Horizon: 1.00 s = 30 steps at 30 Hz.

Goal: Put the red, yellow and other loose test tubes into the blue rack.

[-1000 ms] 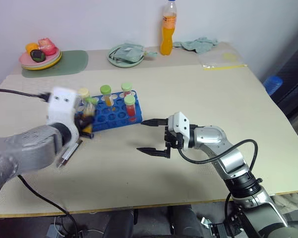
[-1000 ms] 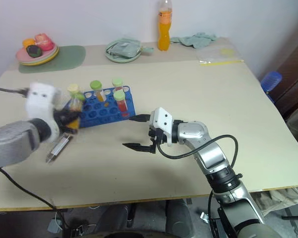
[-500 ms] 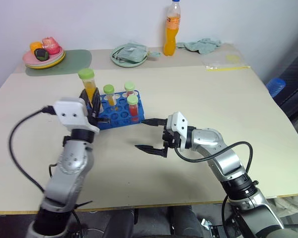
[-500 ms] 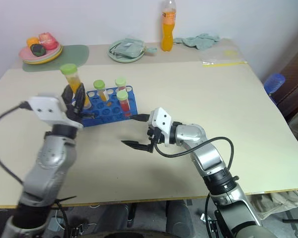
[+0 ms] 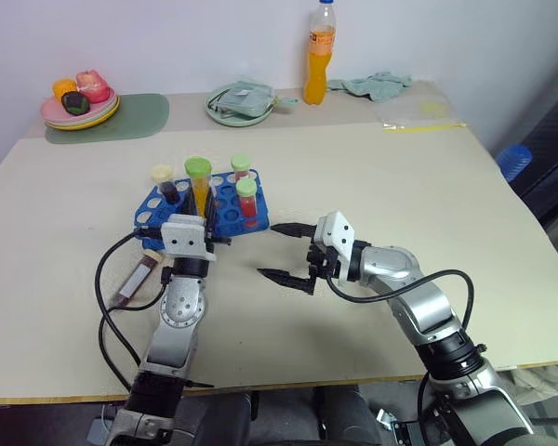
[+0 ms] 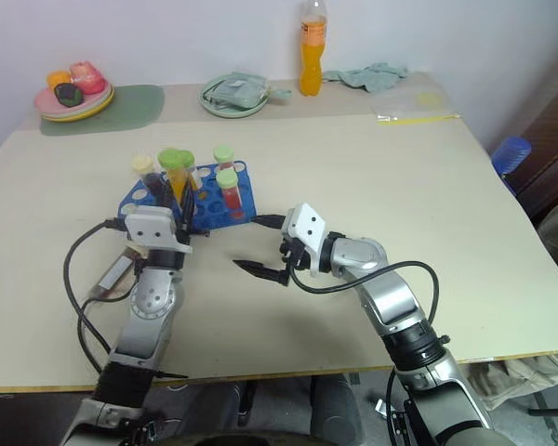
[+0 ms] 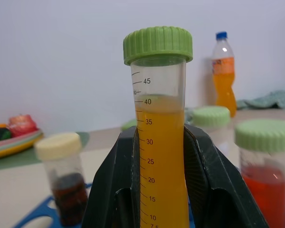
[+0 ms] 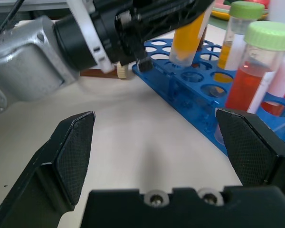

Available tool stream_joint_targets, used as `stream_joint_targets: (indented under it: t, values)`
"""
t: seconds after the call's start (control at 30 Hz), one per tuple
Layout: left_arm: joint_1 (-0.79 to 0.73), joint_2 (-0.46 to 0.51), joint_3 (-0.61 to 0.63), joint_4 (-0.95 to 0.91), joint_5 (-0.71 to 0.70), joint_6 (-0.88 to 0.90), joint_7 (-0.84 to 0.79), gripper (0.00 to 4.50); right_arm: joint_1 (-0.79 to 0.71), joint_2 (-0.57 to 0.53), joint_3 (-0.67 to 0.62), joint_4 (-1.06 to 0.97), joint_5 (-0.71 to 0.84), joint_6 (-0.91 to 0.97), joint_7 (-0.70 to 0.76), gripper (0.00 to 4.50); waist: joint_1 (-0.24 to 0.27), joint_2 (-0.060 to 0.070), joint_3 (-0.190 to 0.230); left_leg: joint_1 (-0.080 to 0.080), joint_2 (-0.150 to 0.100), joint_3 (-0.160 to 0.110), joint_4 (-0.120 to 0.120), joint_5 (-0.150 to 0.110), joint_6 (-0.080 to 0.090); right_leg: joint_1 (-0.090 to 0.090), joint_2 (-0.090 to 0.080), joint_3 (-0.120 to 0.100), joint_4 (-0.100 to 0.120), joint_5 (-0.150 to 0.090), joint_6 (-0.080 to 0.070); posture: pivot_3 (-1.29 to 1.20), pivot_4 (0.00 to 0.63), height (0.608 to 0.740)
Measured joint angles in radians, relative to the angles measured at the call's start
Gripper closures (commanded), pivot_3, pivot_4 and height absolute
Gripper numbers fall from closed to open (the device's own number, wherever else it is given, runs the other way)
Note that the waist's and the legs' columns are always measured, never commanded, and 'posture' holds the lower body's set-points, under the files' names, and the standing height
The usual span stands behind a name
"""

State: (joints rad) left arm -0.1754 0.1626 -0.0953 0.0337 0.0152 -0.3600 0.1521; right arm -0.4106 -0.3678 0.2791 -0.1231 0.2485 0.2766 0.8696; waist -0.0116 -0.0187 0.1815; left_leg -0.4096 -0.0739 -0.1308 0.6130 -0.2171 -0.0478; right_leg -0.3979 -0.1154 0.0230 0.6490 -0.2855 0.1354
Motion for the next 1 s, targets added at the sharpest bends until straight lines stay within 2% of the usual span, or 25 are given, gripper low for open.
stream_joint_targets:
  t: [0.7, 0.8, 0.93, 0.97, 1.0]
  values:
    - [-0.1, -0.083, 0.078, 0.235, -0.001, -0.089, -0.086, 3.76, 0.001, 0.001, -0.006, 0.0, 0.0, 0.001, -0.012, 0.0, 0.002, 0.0, 0.0, 0.0, 0.0, -0.001, 0.001, 0.0, 0.0, 0.001, 0.0, -0.001, 0.0, 0.0, 0.0, 0.0, 0.15, 0.74]
    - [-0.097, -0.087, 0.082, 0.233, -0.028, -0.088, -0.123, 2.41, 0.001, 0.001, -0.006, 0.0, 0.0, 0.002, -0.014, 0.0, 0.002, 0.0, 0.0, 0.0, 0.0, -0.001, 0.001, 0.0, 0.0, 0.001, 0.0, -0.001, 0.0, 0.0, 0.0, 0.0, 0.15, 0.74]
    - [-0.072, -0.093, 0.083, 0.218, -0.045, -0.082, -0.148, 0.4, 0.001, 0.001, -0.006, 0.0, 0.0, 0.003, -0.017, 0.0, 0.0, 0.0, 0.0, 0.0, 0.0, -0.002, 0.001, 0.0, 0.0, 0.001, 0.0, -0.001, 0.0, 0.0, 0.0, 0.0, 0.15, 0.74]
    - [-0.064, -0.095, 0.087, 0.204, -0.045, -0.079, -0.146, 0.03, 0.001, 0.001, -0.006, -0.001, 0.0, 0.004, -0.017, 0.0, 0.0, 0.0, 0.0, 0.0, 0.0, -0.002, 0.001, 0.0, 0.0, 0.001, 0.0, -0.001, 0.0, 0.0, 0.0, 0.0, 0.15, 0.74]
    - [-0.056, -0.098, 0.095, 0.176, -0.046, -0.076, -0.14, 0.03, 0.001, 0.0, -0.006, -0.001, 0.0, 0.005, -0.017, 0.0, -0.001, 0.0, 0.0, 0.0, 0.0, -0.002, 0.001, 0.0, 0.0, 0.001, 0.0, -0.001, 0.0, 0.0, 0.0, 0.0, 0.15, 0.74]
